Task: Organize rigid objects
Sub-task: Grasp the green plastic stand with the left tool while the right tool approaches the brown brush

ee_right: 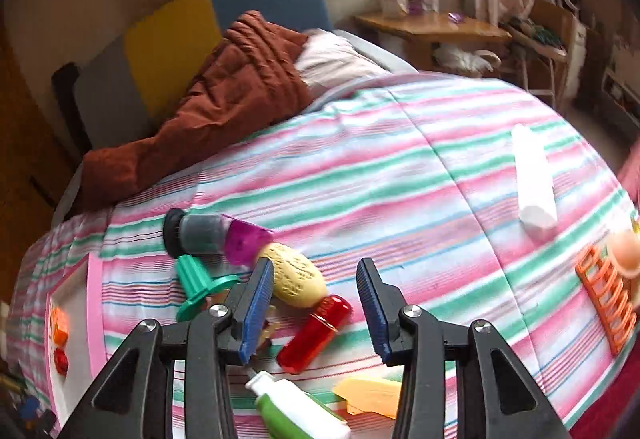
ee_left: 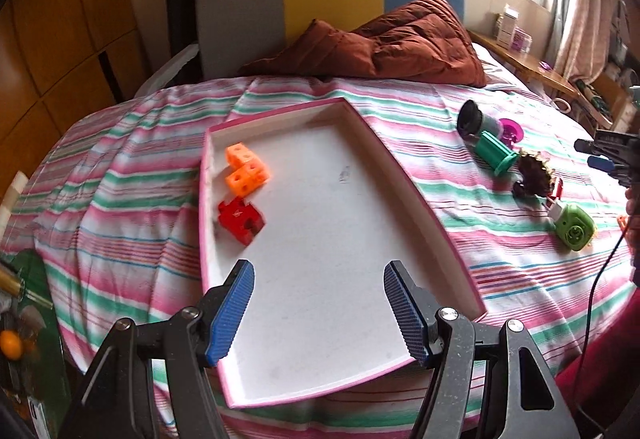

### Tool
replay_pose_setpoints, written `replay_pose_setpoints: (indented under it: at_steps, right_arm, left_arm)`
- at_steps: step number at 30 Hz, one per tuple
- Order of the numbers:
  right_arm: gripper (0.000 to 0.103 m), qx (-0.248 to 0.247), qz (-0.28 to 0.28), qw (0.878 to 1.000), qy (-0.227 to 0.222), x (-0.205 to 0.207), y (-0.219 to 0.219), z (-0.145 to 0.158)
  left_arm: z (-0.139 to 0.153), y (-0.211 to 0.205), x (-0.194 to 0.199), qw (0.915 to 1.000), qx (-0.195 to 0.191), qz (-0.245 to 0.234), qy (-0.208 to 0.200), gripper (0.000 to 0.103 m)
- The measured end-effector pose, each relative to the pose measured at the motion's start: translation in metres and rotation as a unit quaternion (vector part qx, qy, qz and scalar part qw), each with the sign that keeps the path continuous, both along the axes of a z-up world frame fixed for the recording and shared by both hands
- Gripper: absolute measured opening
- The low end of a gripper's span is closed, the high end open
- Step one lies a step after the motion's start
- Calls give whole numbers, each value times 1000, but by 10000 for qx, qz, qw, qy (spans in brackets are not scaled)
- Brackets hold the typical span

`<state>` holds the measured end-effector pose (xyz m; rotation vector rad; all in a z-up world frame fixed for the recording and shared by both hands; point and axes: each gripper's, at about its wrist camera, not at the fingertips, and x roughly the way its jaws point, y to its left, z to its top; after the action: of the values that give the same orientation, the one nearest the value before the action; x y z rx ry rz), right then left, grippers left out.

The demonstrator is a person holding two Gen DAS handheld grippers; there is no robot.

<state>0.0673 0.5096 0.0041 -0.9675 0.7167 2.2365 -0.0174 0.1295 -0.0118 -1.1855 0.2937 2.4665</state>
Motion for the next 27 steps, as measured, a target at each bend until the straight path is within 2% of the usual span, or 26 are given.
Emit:
replay_pose_setpoints:
  at_steps: [2, 7, 15, 22, 27]
  right_arm:
    - [43, -330, -269, 9985, 351, 11, 15, 0]
    - [43, -709, -432, 9954, 480, 20, 25, -4]
    - [44, -825, -364, 9945, 533, 21, 26, -5]
    - [44, -841, -253, 9944, 591, 18, 26, -3]
    - [44, -918, -162, 9938, 603, 15, 26, -4]
  left_arm:
    - [1, 13, -2, 9999, 28, -129, -23, 68]
    - [2, 51, -9, 9987, 149, -420, -247, 68]
    - [0, 124, -27, 9932, 248, -983, -568, 68]
    - [-10, 181, -60, 9874, 386, -1173, -989, 68]
    - [-22, 214, -83, 9813, 555, -1229, -1371, 64]
